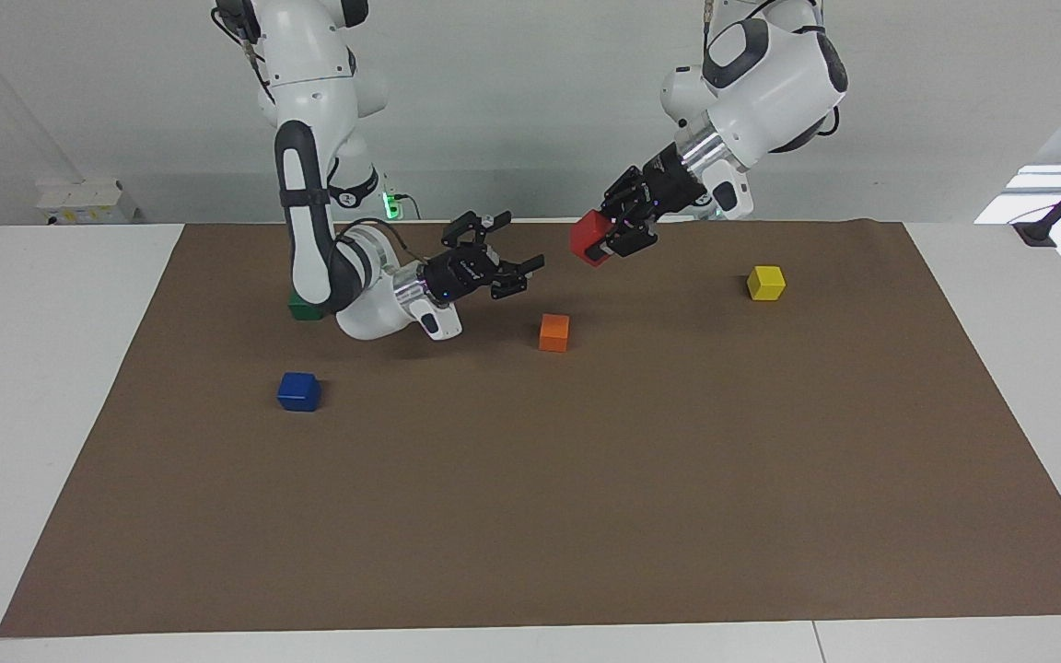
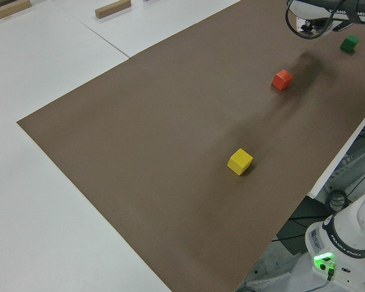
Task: Transfer red block to right arm and stack on blue block
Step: 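Close the right gripper on the red cube held by the left gripper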
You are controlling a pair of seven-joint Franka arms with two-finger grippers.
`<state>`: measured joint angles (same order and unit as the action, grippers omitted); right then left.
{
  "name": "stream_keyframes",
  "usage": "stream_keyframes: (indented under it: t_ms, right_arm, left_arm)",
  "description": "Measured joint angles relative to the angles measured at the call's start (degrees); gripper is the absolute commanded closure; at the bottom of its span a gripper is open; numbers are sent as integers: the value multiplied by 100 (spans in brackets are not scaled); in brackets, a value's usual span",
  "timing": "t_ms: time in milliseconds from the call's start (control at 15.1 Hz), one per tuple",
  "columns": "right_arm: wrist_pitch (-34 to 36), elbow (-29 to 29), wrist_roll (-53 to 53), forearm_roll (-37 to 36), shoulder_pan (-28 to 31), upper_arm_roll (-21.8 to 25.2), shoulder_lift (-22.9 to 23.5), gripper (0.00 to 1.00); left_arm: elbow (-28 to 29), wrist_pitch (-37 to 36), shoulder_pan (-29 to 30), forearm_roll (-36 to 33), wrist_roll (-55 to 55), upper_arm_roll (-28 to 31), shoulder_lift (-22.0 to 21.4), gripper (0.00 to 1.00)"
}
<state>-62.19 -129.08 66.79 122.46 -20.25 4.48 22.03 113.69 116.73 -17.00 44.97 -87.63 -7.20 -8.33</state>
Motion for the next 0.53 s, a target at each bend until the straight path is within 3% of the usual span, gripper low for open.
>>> stream_keyframes:
  t_ms: [198, 528]
  right_arm:
    - [148, 141, 111, 489, -289, -7, 215, 0]
    - [-63, 540, 177, 664, -435, -18, 427, 0]
  left_arm:
    - [1, 32, -4, 2, -9, -1, 0, 100]
    - [1, 43, -5, 5, -44, -1, 0, 100]
